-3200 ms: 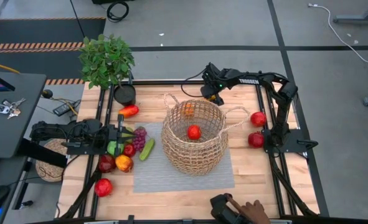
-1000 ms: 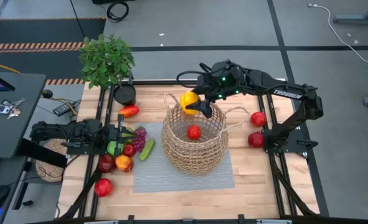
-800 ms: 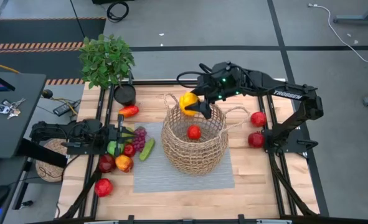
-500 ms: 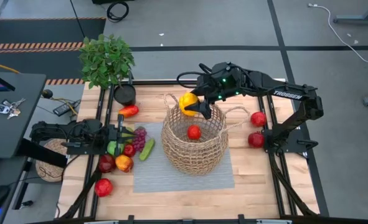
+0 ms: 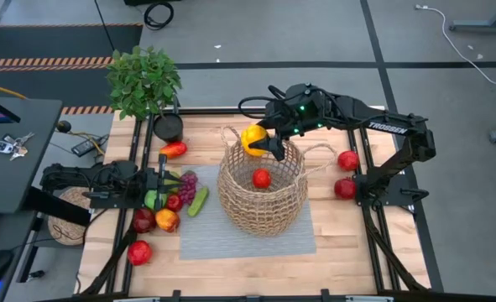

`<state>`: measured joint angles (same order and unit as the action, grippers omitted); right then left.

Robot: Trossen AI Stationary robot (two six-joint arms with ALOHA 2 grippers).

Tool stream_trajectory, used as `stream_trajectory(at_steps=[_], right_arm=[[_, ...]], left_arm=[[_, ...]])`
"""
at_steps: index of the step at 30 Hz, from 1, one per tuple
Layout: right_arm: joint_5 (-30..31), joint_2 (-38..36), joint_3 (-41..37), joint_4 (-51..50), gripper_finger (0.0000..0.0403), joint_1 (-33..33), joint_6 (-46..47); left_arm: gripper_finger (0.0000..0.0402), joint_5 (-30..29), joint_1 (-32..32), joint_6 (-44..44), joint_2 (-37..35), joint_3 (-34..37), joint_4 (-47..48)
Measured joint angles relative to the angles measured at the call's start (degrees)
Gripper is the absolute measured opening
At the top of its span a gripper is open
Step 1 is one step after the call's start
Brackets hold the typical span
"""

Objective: Build produce basket
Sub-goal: Put the yellow bell pepper into the brown basket

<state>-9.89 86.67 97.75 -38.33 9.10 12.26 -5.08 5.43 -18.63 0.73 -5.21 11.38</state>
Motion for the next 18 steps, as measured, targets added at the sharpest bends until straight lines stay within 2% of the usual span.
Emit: stream_trajectory(at_steps=[4, 9, 18], right_arm=[[0.4, 0.0, 2.2, -0.5, 0.0307, 0.0, -0.7], [4.7, -0.1, 5.0, -2.5, 0.0307, -0.6, -2.8], [6.0, -0.1, 5.5, -3.4, 0.0307, -1.9, -3.5]], left_arm=[[0.0028, 0.0, 0.0, 0.0, 0.0, 0.0, 0.0], [0.0034, 0.0, 0.0, 0.0, 0.0, 0.0, 0.0], [0.0031, 0.0, 0.0, 0.0, 0.0, 0.0, 0.0]])
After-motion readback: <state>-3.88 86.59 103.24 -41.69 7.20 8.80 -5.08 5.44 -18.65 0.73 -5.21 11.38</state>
